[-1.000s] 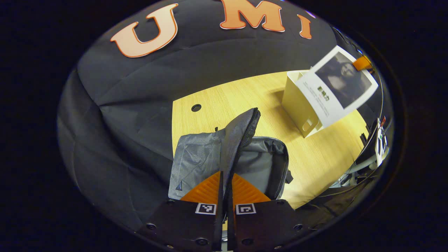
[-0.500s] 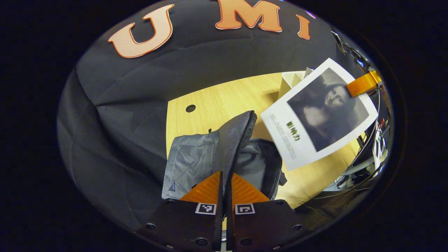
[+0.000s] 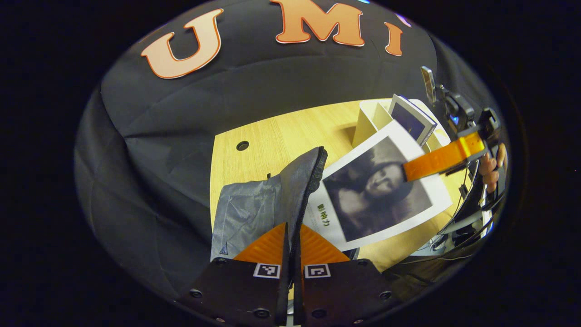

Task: Open the schoolbag, grab two books from the bookshelf and put them into the schoolbag.

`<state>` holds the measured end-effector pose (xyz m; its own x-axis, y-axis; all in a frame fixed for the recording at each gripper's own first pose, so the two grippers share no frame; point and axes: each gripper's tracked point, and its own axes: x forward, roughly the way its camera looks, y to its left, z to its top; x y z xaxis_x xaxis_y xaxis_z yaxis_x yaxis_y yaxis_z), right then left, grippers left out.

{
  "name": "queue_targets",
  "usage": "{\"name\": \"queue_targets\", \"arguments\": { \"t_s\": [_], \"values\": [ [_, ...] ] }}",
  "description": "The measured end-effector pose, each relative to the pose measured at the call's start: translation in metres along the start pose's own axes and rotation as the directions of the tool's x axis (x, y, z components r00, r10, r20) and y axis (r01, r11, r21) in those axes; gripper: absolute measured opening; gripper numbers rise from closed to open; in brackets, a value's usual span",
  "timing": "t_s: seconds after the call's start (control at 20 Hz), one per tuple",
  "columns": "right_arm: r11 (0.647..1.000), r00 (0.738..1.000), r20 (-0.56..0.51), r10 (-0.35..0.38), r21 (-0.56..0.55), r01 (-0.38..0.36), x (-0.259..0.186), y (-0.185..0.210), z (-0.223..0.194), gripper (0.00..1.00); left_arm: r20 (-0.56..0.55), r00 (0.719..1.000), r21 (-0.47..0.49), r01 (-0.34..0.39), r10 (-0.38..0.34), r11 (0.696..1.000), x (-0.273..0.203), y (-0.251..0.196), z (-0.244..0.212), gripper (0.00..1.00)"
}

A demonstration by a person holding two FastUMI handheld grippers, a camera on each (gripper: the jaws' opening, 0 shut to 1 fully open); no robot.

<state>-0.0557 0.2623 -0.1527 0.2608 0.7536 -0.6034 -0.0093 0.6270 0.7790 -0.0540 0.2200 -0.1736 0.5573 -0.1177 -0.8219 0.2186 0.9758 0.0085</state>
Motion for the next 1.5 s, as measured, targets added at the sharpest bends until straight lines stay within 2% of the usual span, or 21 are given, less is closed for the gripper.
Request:
{"name": "queue_targets", "arguments": {
  "t_s": [0.1,0.15,0.25,0.3,0.35,0.55,0.8,1.0,1.05,1.1,1.15,1.2,1.25,1.3,1.35,1.5],
  "values": [
    [0.999,1.0,0.004,0.027,0.029,-0.027,0.012,-0.003,-0.003,0.28,0.017,1.0,-0.019,0.009,-0.009,1.0,-0.001,-0.008,0.003,0.08],
    [0.999,1.0,0.006,0.029,0.045,-0.029,0.021,-0.008,-0.006,0.28,0.023,1.0,-0.021,0.003,-0.003,1.0,-0.001,-0.009,0.004,0.05],
    [0.996,0.999,0.014,0.048,0.071,-0.049,0.036,-0.01,-0.01,0.29,0.033,0.999,-0.037,-0.014,0.016,0.999,-0.005,-0.011,0.002,0.06],
    [0.995,0.998,0.021,0.058,0.08,-0.06,0.044,-0.009,-0.011,0.28,0.039,0.999,-0.043,-0.011,0.013,0.999,-0.006,-0.015,0.001,0.08],
    [0.994,0.998,0.02,0.067,0.087,-0.068,0.053,-0.01,-0.013,0.29,0.04,0.999,-0.044,-0.012,0.014,0.999,-0.007,-0.017,0.0,0.05],
    [0.986,0.995,0.033,0.097,0.13,-0.1,0.085,-0.009,-0.024,0.28,0.049,0.999,-0.053,-0.005,0.008,0.999,-0.01,-0.024,-0.006,0.05],
    [0.988,0.995,0.053,0.089,0.123,-0.095,0.122,-0.01,-0.035,0.28,0.051,0.999,-0.066,0.001,0.002,0.998,-0.009,-0.027,-0.006,0.05],
    [0.988,0.996,0.033,0.085,0.128,-0.088,0.135,-0.005,-0.037,0.29,0.058,0.998,-0.068,0.006,-0.002,0.998,-0.01,-0.027,-0.005,0.05],
    [0.991,0.998,-0.015,0.057,0.12,-0.055,0.138,-0.01,-0.044,0.3,0.059,0.998,-0.071,0.006,-0.002,0.997,-0.01,-0.027,-0.005,0.05],
    [0.997,0.998,-0.066,0.021,0.081,-0.016,0.136,-0.017,-0.051,0.46,0.057,0.998,-0.073,0.007,-0.002,0.997,-0.008,-0.026,-0.006,0.05],
    [0.998,0.995,-0.086,-0.05,0.023,0.052,0.136,-0.029,-0.055,0.37,0.055,0.998,-0.077,0.006,-0.002,0.997,-0.006,-0.026,-0.007,0.05],
    [0.993,0.989,-0.094,-0.114,-0.038,0.111,0.129,-0.042,-0.057,0.46,0.053,0.999,-0.077,0.006,-0.002,0.997,-0.004,-0.025,-0.007,0.05],
    [0.985,0.983,-0.096,-0.157,-0.085,0.149,0.123,-0.053,-0.058,0.36,0.055,0.998,-0.077,0.007,-0.002,0.997,-0.004,-0.025,-0.007,0.05],
    [0.978,0.978,-0.102,-0.183,-0.116,0.171,0.116,-0.057,-0.06,0.84,0.055,0.998,-0.074,0.007,-0.003,0.997,-0.003,-0.025,-0.008,0.05],
    [0.975,0.975,-0.118,-0.191,-0.137,0.175,0.113,-0.055,-0.065,0.74,0.057,0.998,-0.071,0.007,-0.003,0.997,-0.001,-0.025,-0.009,0.05],
    [0.961,0.967,-0.128,-0.219,-0.201,0.191,0.087,-0.057,-0.064,0.89,0.053,0.999,-0.071,0.008,-0.004,0.997,0.0,-0.026,-0.012,0.05]
  ]
}}
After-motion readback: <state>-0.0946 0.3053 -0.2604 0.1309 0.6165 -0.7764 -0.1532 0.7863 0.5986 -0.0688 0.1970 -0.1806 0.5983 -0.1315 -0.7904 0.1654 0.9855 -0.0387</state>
